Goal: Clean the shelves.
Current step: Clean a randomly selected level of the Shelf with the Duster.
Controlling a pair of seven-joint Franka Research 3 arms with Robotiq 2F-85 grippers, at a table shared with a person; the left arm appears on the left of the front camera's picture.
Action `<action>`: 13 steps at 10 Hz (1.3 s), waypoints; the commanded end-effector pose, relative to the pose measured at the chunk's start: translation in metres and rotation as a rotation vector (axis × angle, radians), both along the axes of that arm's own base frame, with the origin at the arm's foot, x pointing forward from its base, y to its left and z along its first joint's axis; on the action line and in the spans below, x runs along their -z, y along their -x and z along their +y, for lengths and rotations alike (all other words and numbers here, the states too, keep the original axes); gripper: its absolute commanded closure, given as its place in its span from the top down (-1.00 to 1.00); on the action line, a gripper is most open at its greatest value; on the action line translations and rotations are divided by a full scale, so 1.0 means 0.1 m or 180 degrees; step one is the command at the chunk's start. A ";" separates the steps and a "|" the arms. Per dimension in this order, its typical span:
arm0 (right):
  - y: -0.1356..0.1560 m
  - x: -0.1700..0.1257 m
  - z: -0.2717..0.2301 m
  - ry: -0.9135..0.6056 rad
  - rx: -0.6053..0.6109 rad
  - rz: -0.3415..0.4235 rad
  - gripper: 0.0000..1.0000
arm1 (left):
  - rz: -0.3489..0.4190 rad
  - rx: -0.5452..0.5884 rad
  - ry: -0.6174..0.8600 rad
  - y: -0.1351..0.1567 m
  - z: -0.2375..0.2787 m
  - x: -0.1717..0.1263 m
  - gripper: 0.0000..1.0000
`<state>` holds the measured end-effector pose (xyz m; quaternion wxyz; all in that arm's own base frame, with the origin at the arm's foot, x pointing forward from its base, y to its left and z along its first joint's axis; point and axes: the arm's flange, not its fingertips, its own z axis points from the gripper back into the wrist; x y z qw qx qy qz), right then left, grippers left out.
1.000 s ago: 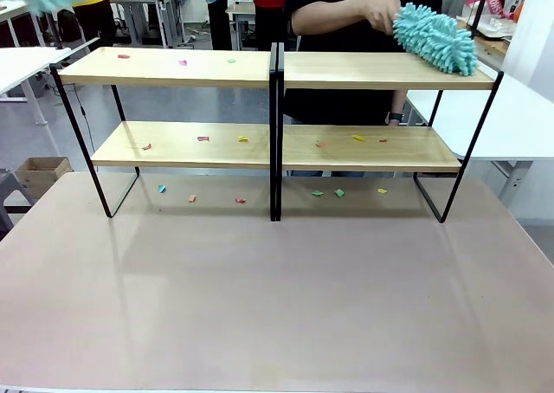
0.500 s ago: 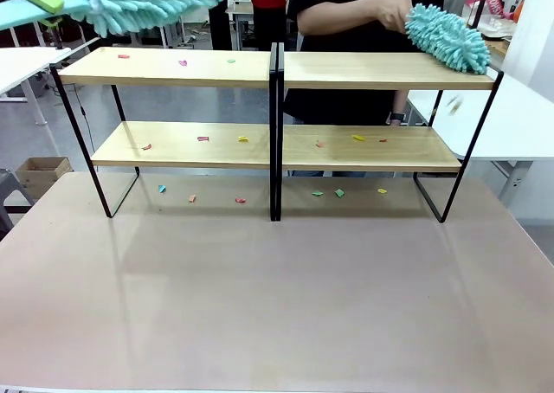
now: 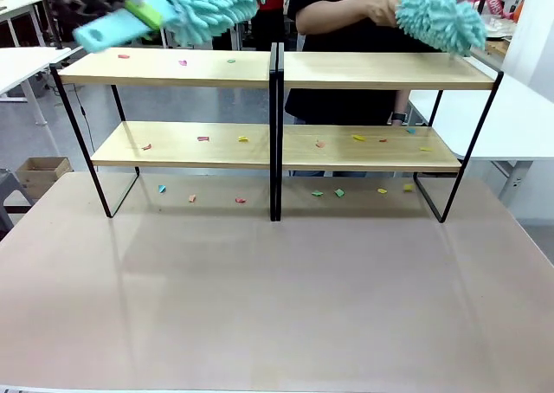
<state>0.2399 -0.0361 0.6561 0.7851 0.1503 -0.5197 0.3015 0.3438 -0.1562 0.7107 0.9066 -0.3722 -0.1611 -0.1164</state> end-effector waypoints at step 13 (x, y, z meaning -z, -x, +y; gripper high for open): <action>-0.01 0.00 0.00 -0.0009 -0.0022 -0.0005 1.00 | 0.0349 -0.0947 -0.0762 -0.66 0.01 0.70 -0.74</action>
